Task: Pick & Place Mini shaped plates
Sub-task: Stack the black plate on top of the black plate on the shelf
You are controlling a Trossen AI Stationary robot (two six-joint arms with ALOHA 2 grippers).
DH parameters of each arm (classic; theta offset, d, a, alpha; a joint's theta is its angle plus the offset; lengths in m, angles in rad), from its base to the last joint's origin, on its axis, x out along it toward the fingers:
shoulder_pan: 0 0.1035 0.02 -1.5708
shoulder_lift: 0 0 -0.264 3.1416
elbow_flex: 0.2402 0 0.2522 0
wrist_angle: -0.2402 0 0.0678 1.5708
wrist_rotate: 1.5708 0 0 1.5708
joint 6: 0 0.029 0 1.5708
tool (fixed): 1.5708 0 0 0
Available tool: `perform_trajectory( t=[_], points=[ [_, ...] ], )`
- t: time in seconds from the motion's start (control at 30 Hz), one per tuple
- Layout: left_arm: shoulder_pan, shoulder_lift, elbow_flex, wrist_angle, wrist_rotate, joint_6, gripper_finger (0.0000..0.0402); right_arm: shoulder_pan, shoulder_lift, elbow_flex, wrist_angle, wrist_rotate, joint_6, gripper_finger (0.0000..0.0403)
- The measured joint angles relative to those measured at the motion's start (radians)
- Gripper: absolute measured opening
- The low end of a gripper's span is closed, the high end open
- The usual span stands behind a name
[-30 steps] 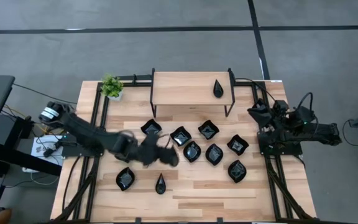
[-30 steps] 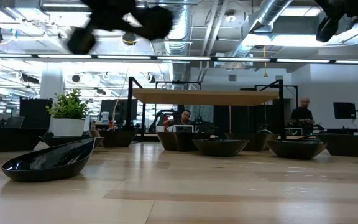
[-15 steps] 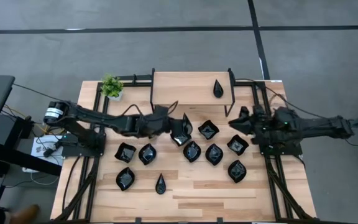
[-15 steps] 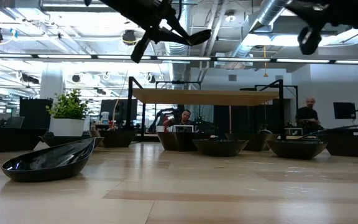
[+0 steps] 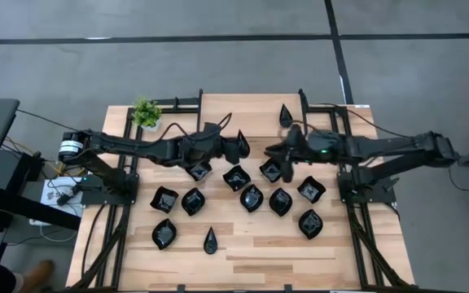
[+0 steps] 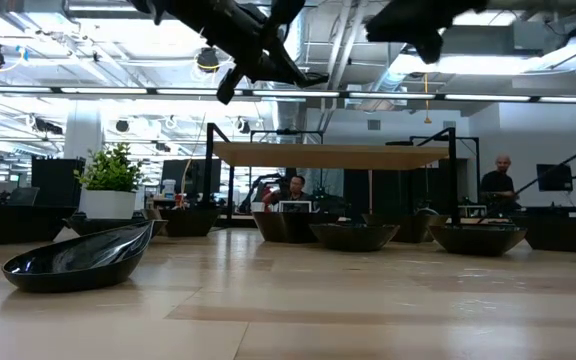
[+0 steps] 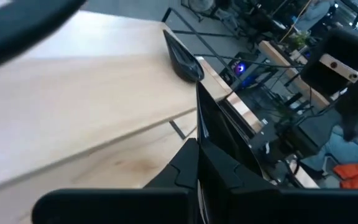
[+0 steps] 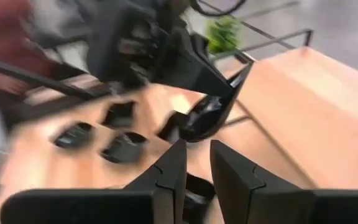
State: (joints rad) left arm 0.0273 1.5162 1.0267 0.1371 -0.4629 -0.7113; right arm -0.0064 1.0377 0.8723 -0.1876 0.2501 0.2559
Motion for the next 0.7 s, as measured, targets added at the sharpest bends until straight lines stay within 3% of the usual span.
perform_trajectory(
  t=[0.3, 0.43, 0.7],
  points=[
    [0.000, 0.000, 0.000, 0.011, -0.012, 0.027, 0.0007, -0.047, 0.229, 0.210, -0.123, 0.037, -0.077, 0.0067],
    [0.001, 0.000, 0.000, 0.013, -0.015, 0.033, 0.0007, -0.064, 0.269, 0.261, -0.165, 0.039, -0.089, 0.0071],
    [0.001, 0.000, -0.001, 0.021, -0.024, 0.034, 0.0006, -0.094, 0.293, 0.295, -0.193, 0.040, -0.082, 0.0121]
  ],
)
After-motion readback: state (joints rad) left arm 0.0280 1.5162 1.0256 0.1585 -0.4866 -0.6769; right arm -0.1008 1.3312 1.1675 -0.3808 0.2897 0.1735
